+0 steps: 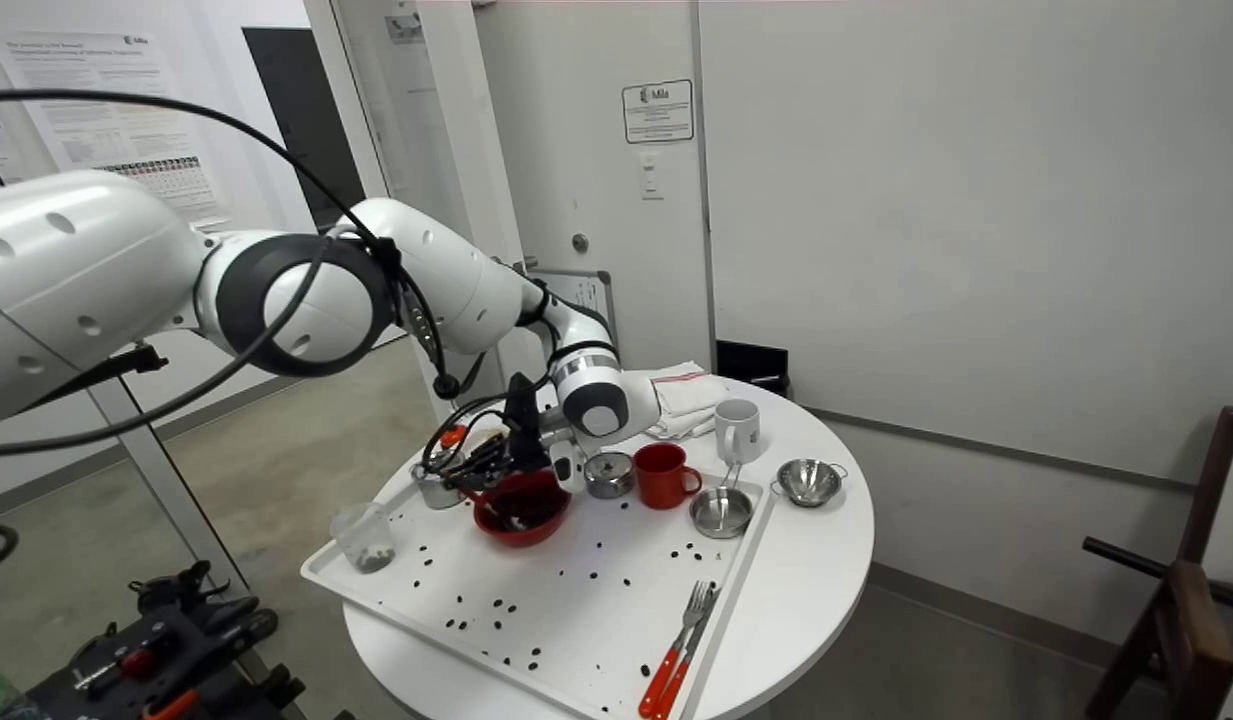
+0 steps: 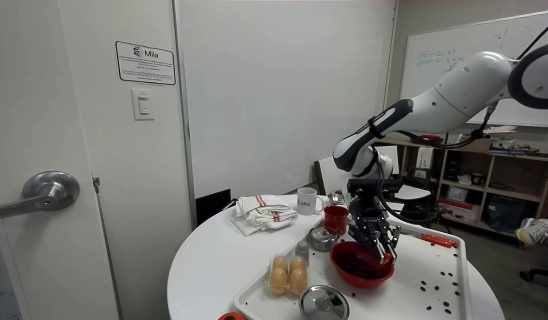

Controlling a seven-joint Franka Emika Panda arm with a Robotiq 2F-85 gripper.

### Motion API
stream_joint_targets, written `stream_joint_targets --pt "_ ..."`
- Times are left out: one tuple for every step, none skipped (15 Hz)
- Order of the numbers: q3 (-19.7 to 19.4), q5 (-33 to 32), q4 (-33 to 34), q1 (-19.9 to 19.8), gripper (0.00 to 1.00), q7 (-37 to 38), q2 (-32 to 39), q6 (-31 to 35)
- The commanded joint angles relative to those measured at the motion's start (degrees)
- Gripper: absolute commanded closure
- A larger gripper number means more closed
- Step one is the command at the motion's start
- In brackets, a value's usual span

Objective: Use the spoon to stir the contents of the red bowl

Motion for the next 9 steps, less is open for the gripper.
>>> stream_joint_targets --pt "0.40 -1.00 4.00 2.19 0.91 2.79 1.50 -0.64" --pt "0.45 -0.99 4.66 2.67 0.91 3.41 1.55 -0.70" --pt "0.53 -1.03 5.14 3.03 0.91 3.79 1.56 -0.78" --pt "0.68 -0.94 5.74 3.27 0.91 4.28 1.55 -0.88" --pt "0.76 -0.95 6.22 3.46 0.91 4.57 1.61 -0.85" --pt "0.91 -0.91 6.75 3.57 0.91 4.94 1.62 -0.95" --pt "1.06 -0.92 7.27 3.62 0.91 5.21 1.66 -1.00" --pt "1.23 -0.89 7.80 3.59 0.91 5.51 1.74 -1.19" --pt "1.33 -0.92 8.14 3.56 0.91 5.67 1.79 -1.23"
